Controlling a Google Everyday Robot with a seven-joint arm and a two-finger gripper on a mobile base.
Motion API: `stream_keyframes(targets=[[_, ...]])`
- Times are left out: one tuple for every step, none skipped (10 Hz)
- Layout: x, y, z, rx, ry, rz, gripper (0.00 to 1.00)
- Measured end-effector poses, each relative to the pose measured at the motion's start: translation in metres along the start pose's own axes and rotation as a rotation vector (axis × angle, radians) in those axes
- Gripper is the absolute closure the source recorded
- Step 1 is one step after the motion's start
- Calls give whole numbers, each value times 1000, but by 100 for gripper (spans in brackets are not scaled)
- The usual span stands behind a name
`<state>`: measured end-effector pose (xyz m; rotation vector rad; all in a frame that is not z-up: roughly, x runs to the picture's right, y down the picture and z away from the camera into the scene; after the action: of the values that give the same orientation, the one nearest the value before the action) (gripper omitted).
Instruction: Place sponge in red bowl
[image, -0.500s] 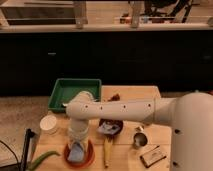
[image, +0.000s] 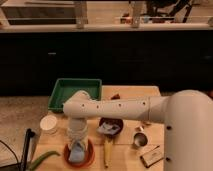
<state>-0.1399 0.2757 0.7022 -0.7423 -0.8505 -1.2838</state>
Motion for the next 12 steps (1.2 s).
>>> stream_keyframes(targets=[[1, 1, 0, -5, -6, -5, 98], [1, 2, 1, -13, -16, -14, 90], [1, 1, 2, -21, -28, -32, 82], [1, 1, 3, -23, -33, -39, 73], [1, 3, 4, -28, -39, -35, 61], [1, 3, 6, -35, -44, -36, 50], [1, 1, 7, -51, -49, -41, 40], [1, -1, 8, -54, -51, -45, 30], [1, 0, 7, -55, -51, -43, 24], [1, -1, 6, -57, -51, -48, 20], [1, -4, 5, -60, -51, -57, 20], [1, -3, 4, -61, -49, -59, 20]])
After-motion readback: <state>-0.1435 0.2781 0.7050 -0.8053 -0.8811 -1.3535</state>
